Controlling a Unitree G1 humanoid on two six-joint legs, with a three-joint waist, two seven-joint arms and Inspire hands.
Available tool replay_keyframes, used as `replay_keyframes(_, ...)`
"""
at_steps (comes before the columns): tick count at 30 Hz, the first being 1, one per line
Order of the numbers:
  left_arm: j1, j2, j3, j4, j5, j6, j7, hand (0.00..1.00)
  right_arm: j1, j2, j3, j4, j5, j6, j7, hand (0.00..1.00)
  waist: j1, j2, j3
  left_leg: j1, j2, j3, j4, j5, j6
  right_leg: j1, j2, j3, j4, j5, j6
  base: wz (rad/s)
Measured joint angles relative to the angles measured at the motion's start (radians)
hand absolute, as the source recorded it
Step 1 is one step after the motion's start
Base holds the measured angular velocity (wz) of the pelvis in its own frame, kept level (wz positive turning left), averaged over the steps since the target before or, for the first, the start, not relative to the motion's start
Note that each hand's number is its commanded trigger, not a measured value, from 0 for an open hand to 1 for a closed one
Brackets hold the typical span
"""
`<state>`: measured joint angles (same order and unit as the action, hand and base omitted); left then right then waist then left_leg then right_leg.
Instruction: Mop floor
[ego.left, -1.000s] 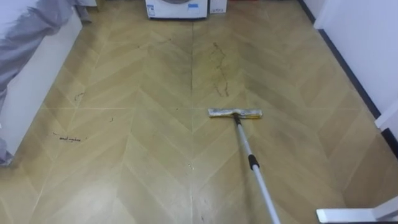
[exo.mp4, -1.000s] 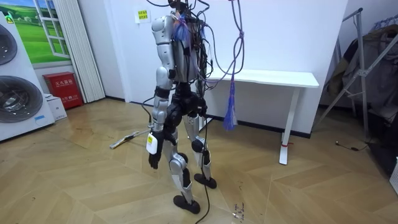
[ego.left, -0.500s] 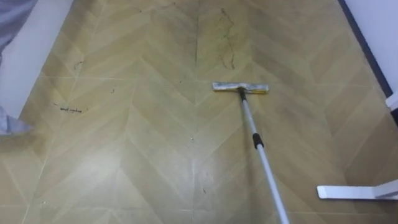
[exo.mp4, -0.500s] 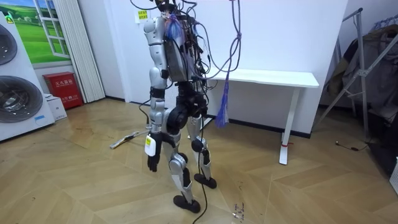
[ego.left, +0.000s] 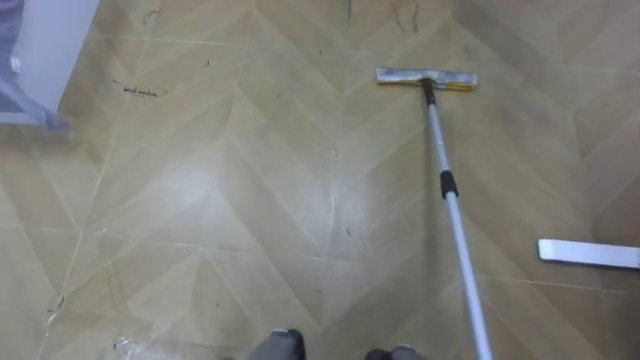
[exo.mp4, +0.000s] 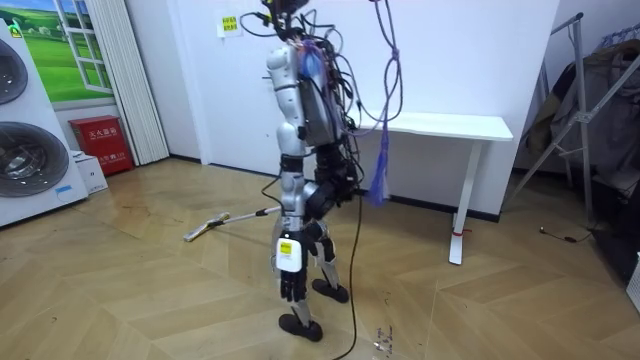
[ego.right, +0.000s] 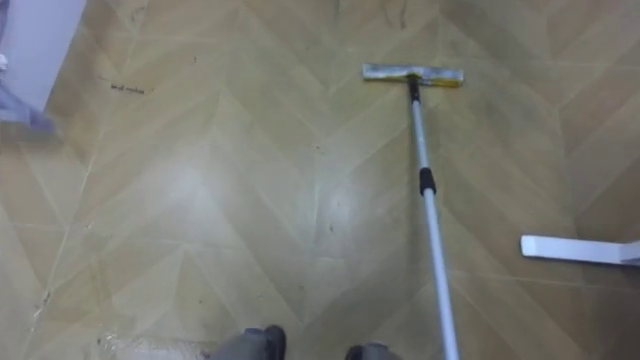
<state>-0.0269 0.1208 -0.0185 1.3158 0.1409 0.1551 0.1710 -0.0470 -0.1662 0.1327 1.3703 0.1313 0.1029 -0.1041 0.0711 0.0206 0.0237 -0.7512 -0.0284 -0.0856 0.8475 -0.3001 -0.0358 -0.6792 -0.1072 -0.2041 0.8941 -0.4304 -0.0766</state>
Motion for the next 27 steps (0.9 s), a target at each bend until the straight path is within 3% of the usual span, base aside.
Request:
replay_keyframes(2, 0.002, 0.003, -0.028, 0.000, -0.042, 0.001, 0.003, 0.00, -0.034, -0.001, 0.008, 0.027, 0.023, 0.006, 0.005, 1.00, 0.016, 0.005, -0.0013, -0.031, 0.018, -0.001, 0.091, -0.017, -0.014, -0.023, 0.003, -0.010, 0.066, -0.026, -0.021, -0.12)
replay_keyframes(3, 0.009, 0.006, -0.047, -0.002, -0.064, 0.001, 0.004, 0.00, -0.054, -0.003, 0.014, 0.036, 0.027, 0.019, 0.015, 1.00, 0.025, 0.003, -0.0005, -0.067, 0.028, 0.008, 0.217, -0.013, -0.019, -0.036, 0.004, -0.015, 0.117, -0.056, -0.034, -0.26)
replay_keyframes(4, 0.021, 0.008, -0.064, -0.005, -0.072, -0.001, 0.004, 0.00, -0.073, -0.009, 0.023, 0.036, 0.031, 0.031, 0.026, 1.00, 0.047, 0.004, -0.0037, -0.097, 0.038, 0.020, 0.354, 0.003, -0.021, -0.048, 0.008, -0.011, 0.166, -0.082, -0.048, -0.36)
replay_keyframes(5, 0.029, 0.008, -0.065, -0.006, -0.075, -0.001, 0.004, 0.00, -0.086, -0.013, 0.025, 0.036, 0.031, 0.033, 0.034, 1.00, 0.060, -0.002, -0.0047, -0.117, 0.041, 0.020, 0.399, 0.024, -0.021, -0.051, 0.015, -0.006, 0.184, -0.089, -0.051, -0.60)
replay_keyframes(6, 0.034, 0.010, -0.073, -0.004, -0.105, -0.005, 0.005, 0.00, -0.123, -0.022, 0.043, 0.039, 0.033, 0.041, 0.046, 1.00, 0.083, -0.001, -0.0049, -0.165, 0.057, 0.022, 0.465, 0.103, -0.025, -0.066, 0.042, 0.015, 0.208, -0.093, -0.056, -0.52)
replay_keyframes(7, 0.034, 0.018, -0.086, 0.000, -0.145, -0.005, 0.005, 0.00, -0.163, -0.032, 0.043, 0.051, 0.039, 0.042, 0.069, 1.00, 0.095, -0.018, -0.0002, -0.207, 0.055, 0.022, 0.508, 0.190, -0.040, -0.080, 0.064, 0.045, 0.222, -0.098, -0.056, -0.43)
replay_keyframes(9, 0.047, 0.030, -0.104, -0.003, -0.192, -0.012, 0.004, 0.00, -0.218, -0.047, 0.051, 0.071, 0.053, 0.040, 0.114, 1.00, 0.106, -0.033, 0.0090, -0.246, 0.053, 0.022, 0.554, 0.266, -0.040, -0.079, 0.091, 0.073, 0.223, -0.099, -0.058, -0.19)
replay_keyframes(10, 0.055, 0.032, -0.104, -0.004, -0.192, -0.013, -0.002, 0.00, -0.237, -0.064, 0.065, 0.074, 0.078, 0.039, 0.140, 1.00, 0.119, -0.033, 0.0086, -0.261, 0.053, 0.035, 0.550, 0.243, -0.015, -0.073, 0.098, 0.073, 0.220, -0.099, -0.058, -0.15)
replay_keyframes(11, 0.058, 0.034, -0.104, -0.006, -0.192, -0.013, -0.007, 0.00, -0.242, -0.072, 0.075, 0.073, 0.090, 0.039, 0.151, 1.00, 0.124, -0.036, 0.0092, -0.261, 0.053, 0.045, 0.527, 0.228, -0.007, -0.071, 0.098, 0.073, 0.220, -0.099, -0.058, -0.13)
replay_keyframes(13, 0.085, 0.045, -0.102, -0.019, -0.188, -0.025, -0.022, 0.00, -0.249, -0.093, 0.114, 0.062, 0.142, 0.039, 0.180, 1.00, 0.131, -0.034, 0.0081, -0.201, 0.052, 0.078, 0.263, 0.157, -0.010, -0.068, 0.097, 0.070, 0.219, -0.101, -0.054, -0.11)
replay_keyframes(14, 0.091, 0.048, -0.102, -0.019, -0.189, -0.025, -0.030, 0.00, -0.245, -0.097, 0.122, 0.054, 0.151, 0.039, 0.182, 1.00, 0.130, -0.028, 0.0066, -0.183, 0.052, 0.078, 0.204, 0.125, -0.006, -0.068, 0.096, 0.063, 0.219, -0.103, -0.049, 0.03)
replay_keyframes(15, 0.093, 0.055, -0.102, -0.019, -0.189, -0.023, -0.038, 0.00, -0.234, -0.099, 0.118, 0.049, 0.163, 0.039, 0.181, 1.00, 0.121, -0.027, 0.0079, -0.167, 0.047, 0.081, 0.161, 0.056, 0.039, -0.070, 0.087, 0.056, 0.220, -0.109, -0.038, 0.21)
replay_keyframes(17, 0.088, 0.055, -0.105, -0.021, -0.189, -0.023, -0.054, 0.00, -0.202, -0.108, 0.118, 0.050, 0.188, 0.034, 0.180, 1.00, 0.107, -0.016, 0.0058, -0.167, 0.049, 0.102, 0.149, 0.042, 0.053, -0.056, 0.068, 0.048, 0.201, -0.118, -0.019, 0.36)
replay_keyframes(20, 0.083, 0.051, -0.107, -0.029, -0.189, -0.023, -0.074, 0.00, -0.109, -0.134, 0.119, 0.068, 0.220, 0.023, 0.172, 1.00, 0.079, 0.008, -0.0145, -0.119, 0.035, 0.166, 0.099, 0.015, 0.097, 0.011, 0.015, 0.046, 0.144, -0.117, 0.031, 0.57)
replay_keyframes(21, 0.082, 0.044, -0.106, -0.039, -0.189, -0.023, -0.073, 0.00, -0.078, -0.153, 0.118, 0.099, 0.218, 0.021, 0.161, 1.00, 0.060, 0.021, -0.0230, -0.096, 0.000, 0.175, 0.074, 0.000, 0.124, 0.039, -0.018, 0.045, 0.128, -0.108, 0.051, 0.63)
replay_keyframes(22, 0.082, 0.042, -0.107, -0.042, -0.189, -0.024, -0.069, 0.00, -0.051, -0.168, 0.119, 0.124, 0.207, 0.022, 0.141, 1.00, 0.048, 0.024, -0.0242, -0.079, -0.025, 0.189, 0.063, -0.019, 0.155, 0.034, -0.029, 0.074, 0.157, -0.102, 0.061, 0.53)
replay_keyframes(23, 0.078, 0.043, -0.105, -0.044, -0.189, -0.025, -0.064, 0.00, -0.036, -0.168, 0.118, 0.125, 0.197, 0.023, 0.124, 1.00, 0.042, 0.031, -0.0229, -0.077, -0.037, 0.190, 0.066, -0.026, 0.167, 0.014, -0.031, 0.097, 0.198, -0.080, 0.067, 0.25)
replay_keyframes(24, 0.071, 0.045, -0.102, -0.045, -0.190, -0.025, -0.046, 0.00, -0.007, -0.164, 0.115, 0.125, 0.186, 0.032, 0.098, 1.00, 0.030, 0.040, -0.0219, -0.074, -0.059, 0.183, 0.080, -0.043, 0.192, -0.055, -0.032, 0.137, 0.312, 0.000, 0.069, 0.10)
replay_keyframes(25, 0.073, 0.047, -0.102, -0.062, -0.192, -0.025, -0.023, 0.00, 0.022, -0.153, 0.115, 0.114, 0.187, 0.047, 0.077, 1.00, 0.014, 0.053, -0.0278, -0.065, -0.071, 0.177, 0.085, -0.068, 0.203, -0.114, -0.021, 0.177, 0.402, 0.073, 0.081, 0.04)
replay_keyframes(27, 0.072, 0.048, -0.103, -0.088, -0.202, -0.025, -0.003, 0.00, 0.047, -0.110, 0.116, 0.104, 0.199, 0.056, 0.060, 1.00, 0.004, 0.055, -0.0225, -0.052, -0.071, 0.177, 0.080, -0.089, 0.206, -0.191, 0.008, 0.191, 0.392, 0.073, 0.088, -0.03)
